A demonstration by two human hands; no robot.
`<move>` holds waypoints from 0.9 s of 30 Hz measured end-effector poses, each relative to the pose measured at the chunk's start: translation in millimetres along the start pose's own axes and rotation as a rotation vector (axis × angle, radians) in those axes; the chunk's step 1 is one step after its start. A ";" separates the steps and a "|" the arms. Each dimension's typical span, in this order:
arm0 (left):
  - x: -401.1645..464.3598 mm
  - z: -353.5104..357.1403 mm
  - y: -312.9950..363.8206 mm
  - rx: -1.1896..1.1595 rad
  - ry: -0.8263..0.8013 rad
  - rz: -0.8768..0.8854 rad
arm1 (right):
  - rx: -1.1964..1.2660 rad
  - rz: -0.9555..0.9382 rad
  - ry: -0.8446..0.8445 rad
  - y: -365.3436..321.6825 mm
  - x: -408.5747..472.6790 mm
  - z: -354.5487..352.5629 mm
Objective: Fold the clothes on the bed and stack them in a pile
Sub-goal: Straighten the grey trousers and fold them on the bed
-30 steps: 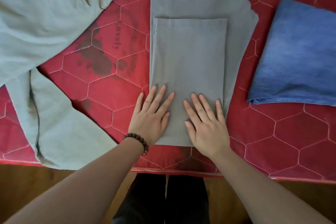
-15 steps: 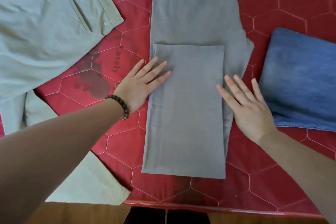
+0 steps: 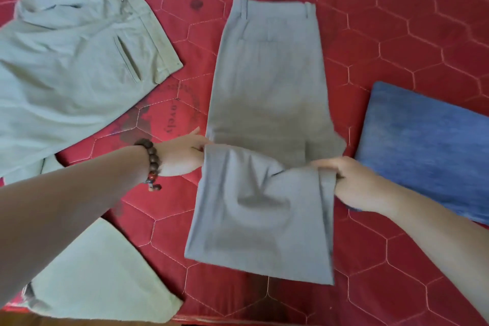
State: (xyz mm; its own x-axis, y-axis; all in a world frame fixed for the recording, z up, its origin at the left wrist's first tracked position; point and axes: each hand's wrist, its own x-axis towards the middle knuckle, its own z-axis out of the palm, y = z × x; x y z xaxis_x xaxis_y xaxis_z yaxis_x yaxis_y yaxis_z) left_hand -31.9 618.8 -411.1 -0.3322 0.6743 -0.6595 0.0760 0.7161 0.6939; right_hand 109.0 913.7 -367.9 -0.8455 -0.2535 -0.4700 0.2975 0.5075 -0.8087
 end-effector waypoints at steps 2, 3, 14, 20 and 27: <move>-6.9 -7.9 1.8 -0.375 0.079 -0.055 | 0.263 0.105 0.055 -10.4 9.4 -15.2; -7.9 -8.0 2.3 -0.533 0.163 -0.102 | 0.343 0.217 0.151 -9.1 22.4 -22.5; 4.4 43.1 -15.8 -0.869 0.402 -0.271 | 0.711 0.535 0.184 39.8 47.2 9.2; 8.3 42.8 -2.9 -0.547 0.555 -0.307 | 0.501 0.519 0.324 47.5 37.6 14.7; 32.5 13.6 20.5 -0.532 0.681 -0.208 | 0.540 0.455 0.435 25.0 83.8 -2.2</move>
State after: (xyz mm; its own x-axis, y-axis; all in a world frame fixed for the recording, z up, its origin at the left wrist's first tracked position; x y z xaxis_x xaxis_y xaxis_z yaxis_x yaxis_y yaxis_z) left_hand -28.4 657.8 -422.3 -0.7909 0.1650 -0.5893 -0.4384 0.5191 0.7337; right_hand 44.6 907.0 -426.7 -0.6545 0.2786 -0.7029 0.7299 -0.0094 -0.6834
